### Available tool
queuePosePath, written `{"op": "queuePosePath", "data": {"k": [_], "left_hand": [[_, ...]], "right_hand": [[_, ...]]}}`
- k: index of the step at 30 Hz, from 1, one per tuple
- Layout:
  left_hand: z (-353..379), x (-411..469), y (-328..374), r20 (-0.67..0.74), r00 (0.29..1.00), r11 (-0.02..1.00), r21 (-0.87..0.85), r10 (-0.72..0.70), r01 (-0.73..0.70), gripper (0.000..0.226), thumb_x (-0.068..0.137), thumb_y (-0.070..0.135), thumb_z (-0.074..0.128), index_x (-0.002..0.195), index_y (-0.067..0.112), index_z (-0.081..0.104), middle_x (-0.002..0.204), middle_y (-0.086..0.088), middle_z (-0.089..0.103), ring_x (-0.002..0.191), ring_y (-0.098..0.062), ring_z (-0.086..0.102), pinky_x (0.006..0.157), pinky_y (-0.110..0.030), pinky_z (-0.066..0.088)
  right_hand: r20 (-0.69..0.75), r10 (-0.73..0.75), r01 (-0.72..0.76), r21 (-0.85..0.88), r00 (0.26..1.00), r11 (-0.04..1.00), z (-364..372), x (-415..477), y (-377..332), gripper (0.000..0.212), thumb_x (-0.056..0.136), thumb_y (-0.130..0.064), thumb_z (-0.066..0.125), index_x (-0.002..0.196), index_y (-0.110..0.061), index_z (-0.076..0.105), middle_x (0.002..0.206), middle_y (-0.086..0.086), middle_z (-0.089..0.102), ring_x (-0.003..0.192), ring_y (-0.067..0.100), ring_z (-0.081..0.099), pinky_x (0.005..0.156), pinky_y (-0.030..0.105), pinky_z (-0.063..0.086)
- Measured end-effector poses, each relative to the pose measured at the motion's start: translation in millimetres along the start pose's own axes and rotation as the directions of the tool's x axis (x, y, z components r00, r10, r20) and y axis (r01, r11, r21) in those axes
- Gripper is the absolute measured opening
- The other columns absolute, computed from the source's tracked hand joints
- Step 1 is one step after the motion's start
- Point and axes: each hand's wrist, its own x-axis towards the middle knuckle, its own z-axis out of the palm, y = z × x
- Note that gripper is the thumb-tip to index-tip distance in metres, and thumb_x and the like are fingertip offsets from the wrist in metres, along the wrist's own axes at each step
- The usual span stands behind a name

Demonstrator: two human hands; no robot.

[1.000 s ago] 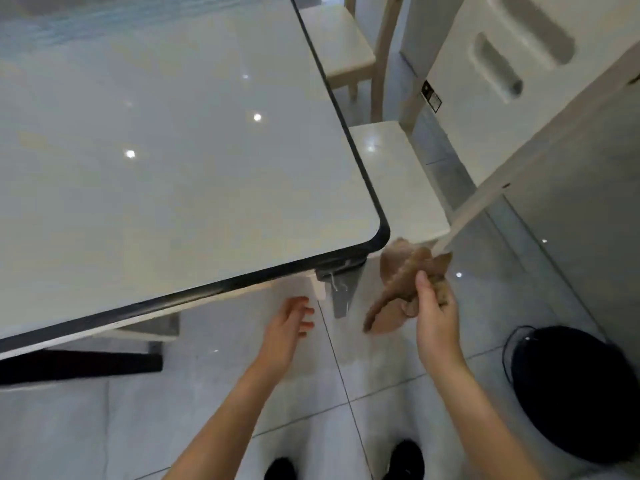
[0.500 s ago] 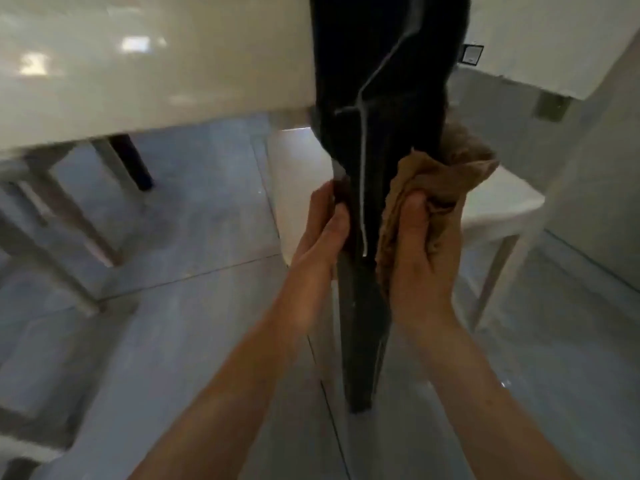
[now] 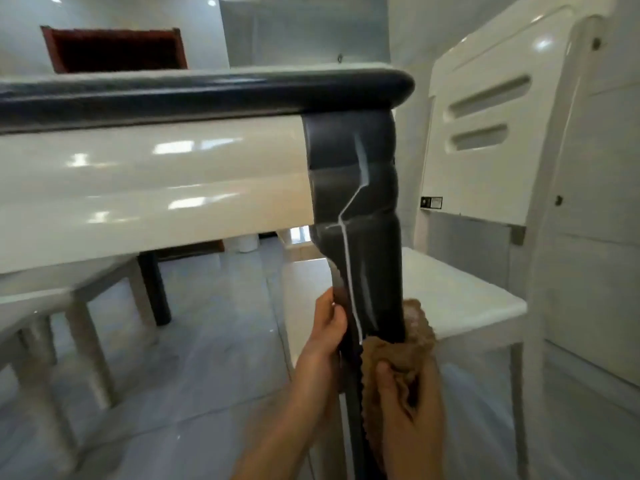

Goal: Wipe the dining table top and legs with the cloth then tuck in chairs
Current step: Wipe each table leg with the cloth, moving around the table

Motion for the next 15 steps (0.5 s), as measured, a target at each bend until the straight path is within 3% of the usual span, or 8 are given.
{"op": "queuePosePath", "data": {"k": [1,4,8,11,15], "left_hand": [[2.1,-3.9,1.6,0.003,1.0,1.0,-0.007,0.0,0.0,0.028,0.097,0.03,0.048,0.121,0.016,0.055,0.112,-0.011,0.068,0.108,-0.039,0.061,0.079,-0.035,0.057],[4.1,-18.3,5.0,0.092,0.996,0.995,-0.096,0.007,0.002,0.046,0.085,0.038,0.055,0.127,0.021,0.051,0.118,-0.011,0.066,0.104,-0.022,0.067,0.078,-0.029,0.057],[0.0,-16.3,12.7,0.149,0.987,0.993,-0.108,0.054,-0.038,0.045,0.088,0.027,0.055,0.129,0.012,0.044,0.115,-0.013,0.064,0.094,-0.016,0.069,0.071,-0.024,0.056],[-6.1,-13.8,8.5,0.202,0.978,0.99,-0.134,0.061,-0.035,0.042,0.088,0.024,0.058,0.127,0.015,0.047,0.111,-0.005,0.069,0.099,-0.015,0.068,0.074,-0.021,0.055],[-15.2,-13.0,7.3,0.208,0.976,0.997,-0.051,0.065,-0.055,0.045,0.086,0.028,0.049,0.13,0.019,0.043,0.122,-0.001,0.061,0.109,-0.01,0.062,0.084,-0.022,0.052]], "right_hand": [[0.023,0.007,-0.006,-0.021,1.0,1.0,3.6,8.2,-8.8,0.058,0.079,-0.053,0.064,0.133,-0.053,0.045,0.126,-0.02,0.06,0.113,0.002,0.06,0.092,0.036,0.053],[0.062,-0.088,0.092,-0.078,0.994,0.993,17.3,44.5,-50.6,0.062,0.077,-0.054,0.068,0.132,-0.057,0.039,0.128,-0.028,0.054,0.116,-0.01,0.052,0.097,0.023,0.045],[0.09,-0.133,0.134,-0.005,0.987,0.991,28.1,84.3,-96.7,0.043,0.085,-0.045,0.064,0.125,-0.03,0.06,0.108,-0.012,0.071,0.102,0.005,0.066,0.096,0.037,0.053],[0.171,-0.117,0.116,0.021,0.978,0.993,17.6,73.3,-89.0,0.054,0.087,-0.027,0.062,0.139,-0.024,0.049,0.122,-0.006,0.067,0.113,0.007,0.063,0.1,0.03,0.05],[0.229,0.029,-0.004,-0.108,0.973,0.994,-6.6,37.5,-59.4,0.074,0.086,-0.003,0.065,0.141,-0.043,0.037,0.138,-0.019,0.052,0.125,-0.002,0.05,0.111,0.036,0.04]]}}
